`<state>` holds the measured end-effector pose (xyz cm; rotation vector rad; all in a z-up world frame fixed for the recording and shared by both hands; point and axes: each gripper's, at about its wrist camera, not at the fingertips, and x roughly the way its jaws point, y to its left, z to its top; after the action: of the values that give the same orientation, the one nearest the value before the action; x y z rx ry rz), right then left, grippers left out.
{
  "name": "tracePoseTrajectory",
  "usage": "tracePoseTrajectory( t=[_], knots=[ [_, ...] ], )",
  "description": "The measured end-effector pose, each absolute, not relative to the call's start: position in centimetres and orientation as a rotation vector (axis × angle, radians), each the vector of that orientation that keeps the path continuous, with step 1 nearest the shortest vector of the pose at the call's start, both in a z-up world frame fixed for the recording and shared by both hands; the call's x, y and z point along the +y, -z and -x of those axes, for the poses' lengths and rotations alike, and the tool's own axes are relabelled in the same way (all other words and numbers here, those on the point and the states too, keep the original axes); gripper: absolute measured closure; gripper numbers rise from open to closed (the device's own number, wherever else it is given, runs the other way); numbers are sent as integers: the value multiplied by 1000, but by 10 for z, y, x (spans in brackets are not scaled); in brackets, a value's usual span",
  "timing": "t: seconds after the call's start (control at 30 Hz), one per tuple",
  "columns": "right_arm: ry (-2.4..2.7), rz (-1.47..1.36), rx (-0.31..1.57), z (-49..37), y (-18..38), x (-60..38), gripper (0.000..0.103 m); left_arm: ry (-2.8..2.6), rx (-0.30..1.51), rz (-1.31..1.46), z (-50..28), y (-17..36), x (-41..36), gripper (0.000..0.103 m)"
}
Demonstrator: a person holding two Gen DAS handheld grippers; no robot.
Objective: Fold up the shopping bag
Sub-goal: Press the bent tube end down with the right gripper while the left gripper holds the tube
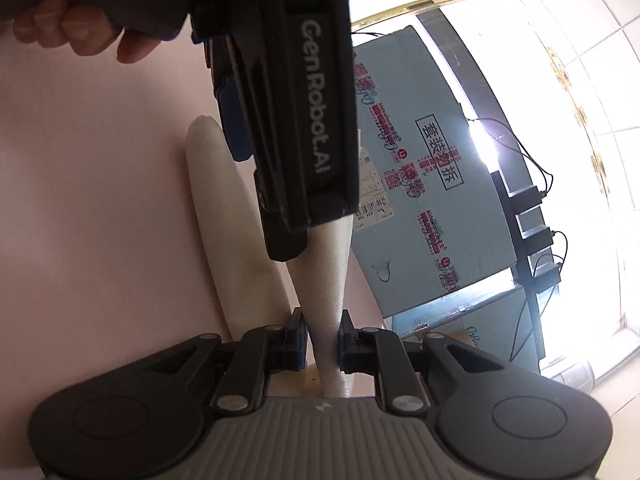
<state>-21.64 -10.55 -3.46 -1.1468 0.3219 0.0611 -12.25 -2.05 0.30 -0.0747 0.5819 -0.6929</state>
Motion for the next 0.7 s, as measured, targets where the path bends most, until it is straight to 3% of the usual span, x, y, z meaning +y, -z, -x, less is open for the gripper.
tracePoseTrajectory(
  t=[0.27, 0.53, 0.7],
  knots=[
    [-73, 1155, 288, 219, 30, -107, 87, 633, 349, 133, 153, -33, 0, 11],
    [-104, 1147, 327, 214, 19, -108, 88, 442, 509, -248, 138, -9, -57, 9],
    [-188, 1069, 347, 224, -4, -131, 71, 447, 537, -255, 132, -8, -59, 9]
  ],
)
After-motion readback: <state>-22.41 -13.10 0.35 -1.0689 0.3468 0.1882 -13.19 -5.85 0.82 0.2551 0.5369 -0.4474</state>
